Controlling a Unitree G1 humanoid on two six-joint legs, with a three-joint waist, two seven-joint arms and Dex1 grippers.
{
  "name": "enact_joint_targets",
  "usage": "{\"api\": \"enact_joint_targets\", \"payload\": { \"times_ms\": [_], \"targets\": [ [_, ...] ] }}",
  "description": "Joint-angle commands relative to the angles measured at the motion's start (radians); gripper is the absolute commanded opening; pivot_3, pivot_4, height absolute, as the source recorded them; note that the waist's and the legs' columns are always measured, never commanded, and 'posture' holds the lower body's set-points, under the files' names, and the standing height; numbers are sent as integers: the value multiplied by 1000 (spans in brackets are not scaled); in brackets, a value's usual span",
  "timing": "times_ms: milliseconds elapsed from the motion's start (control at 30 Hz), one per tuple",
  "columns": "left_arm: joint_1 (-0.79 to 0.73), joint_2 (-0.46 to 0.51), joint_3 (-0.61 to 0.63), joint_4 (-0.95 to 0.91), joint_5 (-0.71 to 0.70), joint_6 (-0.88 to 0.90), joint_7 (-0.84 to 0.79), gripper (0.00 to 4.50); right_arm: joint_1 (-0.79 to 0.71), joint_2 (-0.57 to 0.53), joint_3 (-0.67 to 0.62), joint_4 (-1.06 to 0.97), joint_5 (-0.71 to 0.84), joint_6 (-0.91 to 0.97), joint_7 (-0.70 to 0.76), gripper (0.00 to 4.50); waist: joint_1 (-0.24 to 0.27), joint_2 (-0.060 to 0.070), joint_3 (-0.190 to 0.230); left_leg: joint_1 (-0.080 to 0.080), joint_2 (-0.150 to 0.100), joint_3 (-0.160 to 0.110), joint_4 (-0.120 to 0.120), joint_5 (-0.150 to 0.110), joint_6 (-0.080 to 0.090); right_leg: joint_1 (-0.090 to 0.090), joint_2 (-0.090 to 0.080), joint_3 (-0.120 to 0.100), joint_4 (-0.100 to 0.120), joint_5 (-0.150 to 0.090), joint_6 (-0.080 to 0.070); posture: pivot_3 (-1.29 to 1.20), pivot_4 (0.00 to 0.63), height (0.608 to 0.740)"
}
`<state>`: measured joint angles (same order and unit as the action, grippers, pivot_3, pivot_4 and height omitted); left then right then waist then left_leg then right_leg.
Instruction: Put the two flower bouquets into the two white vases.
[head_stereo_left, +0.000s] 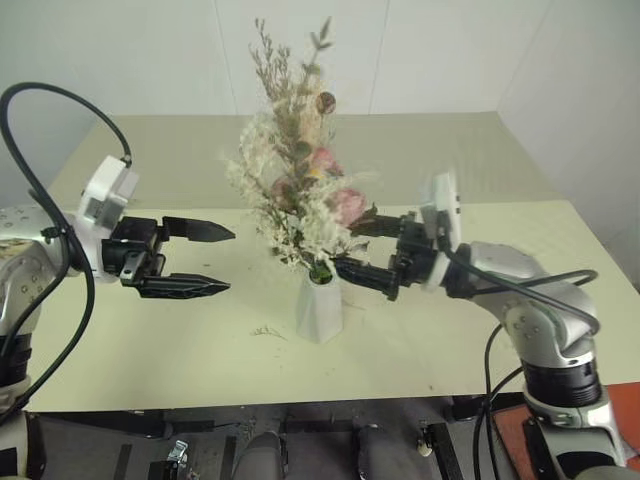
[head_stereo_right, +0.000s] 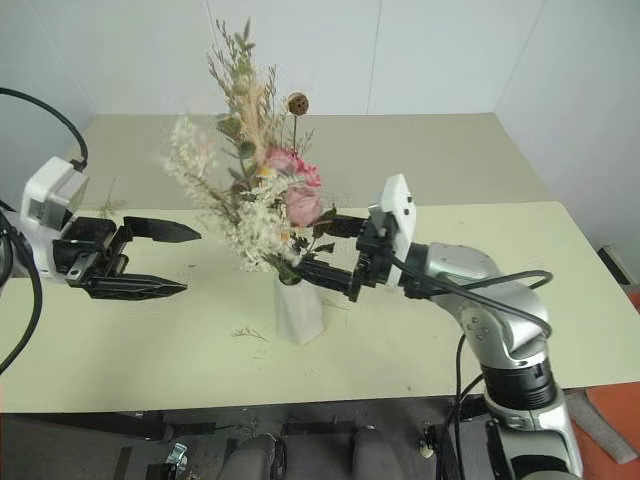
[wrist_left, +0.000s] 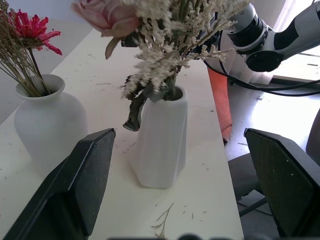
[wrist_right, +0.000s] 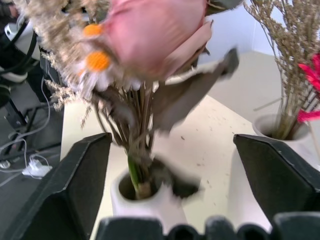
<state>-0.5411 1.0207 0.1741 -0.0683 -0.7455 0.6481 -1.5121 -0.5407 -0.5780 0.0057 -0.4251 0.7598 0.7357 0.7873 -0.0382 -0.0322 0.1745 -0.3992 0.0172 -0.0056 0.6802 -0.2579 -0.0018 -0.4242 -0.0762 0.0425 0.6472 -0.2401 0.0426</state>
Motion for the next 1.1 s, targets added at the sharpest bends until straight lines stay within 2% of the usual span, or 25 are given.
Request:
{"api": "enact_joint_targets", "payload": {
  "times_ms": [33,233,467,733,1100],
  "targets": [
    [-22,0,-1,-1,4,-23,-12,4500,15,-67,-70,-24,23,2,44,4446,1,0,0,0,0,0,0,0,0,0,0,0,0,0,0,0,150,740],
    [-2,1,16,1,5,-29,-12,4500,87,-239,-159,33,-8,-32,151,4446,4,0,0,0,0,0,0,0,0,0,0,0,0,0,0,0,150,740],
    [50,3,74,-17,-4,-39,21,4500,137,-353,-228,123,-81,-97,213,4446,1,0,0,0,0,1,0,0,0,0,0,1,0,0,0,0,150,740],
    [81,-29,95,-46,-13,-53,69,4500,194,-418,-291,178,-136,-133,243,4446,12,0,0,0,0,1,0,0,0,0,0,1,0,0,0,0,150,740],
    [149,-63,123,-101,-43,-28,149,4500,306,-419,-369,142,-160,-134,199,4446,22,0,0,0,0,1,0,0,0,1,0,1,-1,0,0,0,150,740]
  ]
}}
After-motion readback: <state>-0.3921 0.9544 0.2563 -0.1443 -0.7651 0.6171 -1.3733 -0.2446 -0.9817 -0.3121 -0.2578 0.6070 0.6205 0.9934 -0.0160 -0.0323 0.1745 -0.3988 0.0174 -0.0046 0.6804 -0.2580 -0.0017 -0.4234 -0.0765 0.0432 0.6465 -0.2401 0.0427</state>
